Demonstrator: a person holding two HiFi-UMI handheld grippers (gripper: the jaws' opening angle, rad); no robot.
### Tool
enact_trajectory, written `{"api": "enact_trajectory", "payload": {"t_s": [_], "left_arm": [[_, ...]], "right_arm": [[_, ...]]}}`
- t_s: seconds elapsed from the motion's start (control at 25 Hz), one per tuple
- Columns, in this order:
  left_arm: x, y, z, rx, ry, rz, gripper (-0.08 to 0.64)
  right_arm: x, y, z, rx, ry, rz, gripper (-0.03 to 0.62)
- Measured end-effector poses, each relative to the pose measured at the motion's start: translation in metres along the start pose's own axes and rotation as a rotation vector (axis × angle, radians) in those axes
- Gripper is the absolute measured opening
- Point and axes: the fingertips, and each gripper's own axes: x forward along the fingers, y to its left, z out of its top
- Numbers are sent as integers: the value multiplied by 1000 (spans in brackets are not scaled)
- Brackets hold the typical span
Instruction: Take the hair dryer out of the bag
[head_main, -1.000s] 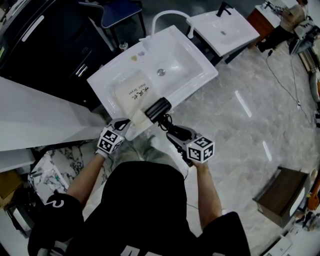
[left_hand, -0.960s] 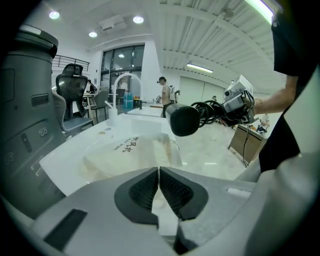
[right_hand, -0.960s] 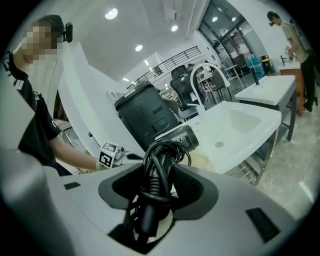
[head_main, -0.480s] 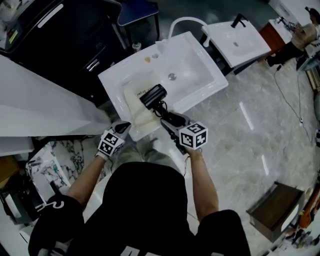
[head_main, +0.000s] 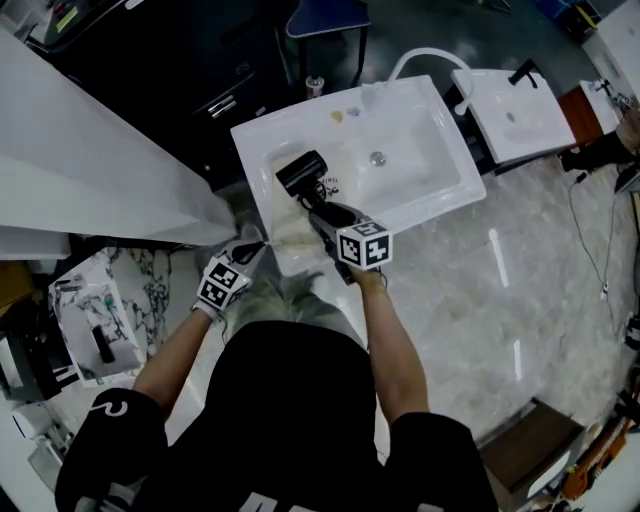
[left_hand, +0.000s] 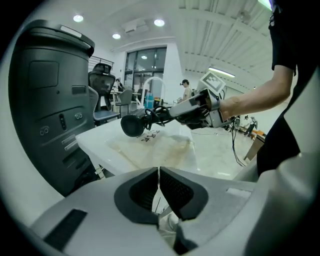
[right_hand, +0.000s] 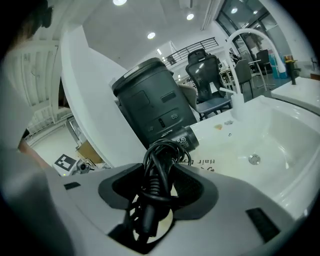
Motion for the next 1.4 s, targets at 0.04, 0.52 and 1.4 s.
{"api": "enact_trajectory", "payload": {"t_s": [0.04,0.52,1.4], "left_arm": [[-2,1,-1,-11,-2,5,6],[-5,6,-14,-57,3,15,6],[11,10,58,-123,-136,-35,46]], "right_arm": [[7,0,-2,-1,8,-2,189],[40,-25,-68,66,113,-86,193],[17,-34,-67,-23,114,-157,239]]}}
